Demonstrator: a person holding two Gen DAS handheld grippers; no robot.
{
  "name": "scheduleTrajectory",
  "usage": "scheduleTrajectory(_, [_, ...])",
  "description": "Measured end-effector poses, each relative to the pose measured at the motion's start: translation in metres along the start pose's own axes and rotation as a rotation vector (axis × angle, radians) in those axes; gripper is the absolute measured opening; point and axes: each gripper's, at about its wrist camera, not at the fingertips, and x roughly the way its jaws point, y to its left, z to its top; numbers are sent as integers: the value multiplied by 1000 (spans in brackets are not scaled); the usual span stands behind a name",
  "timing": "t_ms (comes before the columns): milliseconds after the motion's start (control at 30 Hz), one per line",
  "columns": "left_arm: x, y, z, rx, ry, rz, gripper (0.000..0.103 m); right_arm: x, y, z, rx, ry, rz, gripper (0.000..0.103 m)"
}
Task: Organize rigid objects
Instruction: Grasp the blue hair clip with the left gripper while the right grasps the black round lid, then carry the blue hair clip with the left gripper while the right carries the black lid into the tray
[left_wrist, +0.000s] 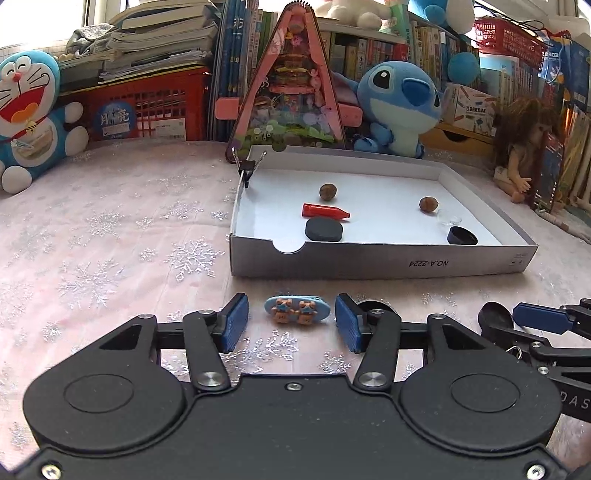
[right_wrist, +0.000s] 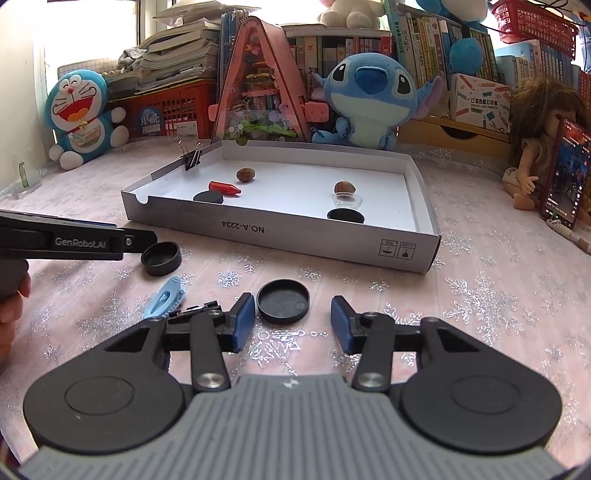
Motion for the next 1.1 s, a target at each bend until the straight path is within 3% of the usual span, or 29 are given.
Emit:
scheduleTrajectory(167, [3, -6, -1, 12, 3, 10, 46, 0, 0, 0, 3, 0, 1, 50])
scheduleTrajectory(200, [3, -7, -2, 14, 2, 13, 38, 0, 0, 0, 5, -2, 1, 48])
scheduleTrajectory(300, [1, -7, -2, 10, 1, 13, 36, -1, 0, 1, 9, -10, 1, 35])
scheduleTrajectory(1100, [-33, -16, 12, 46, -54, -13, 36, -22, -24, 11, 94, -83, -35, 35])
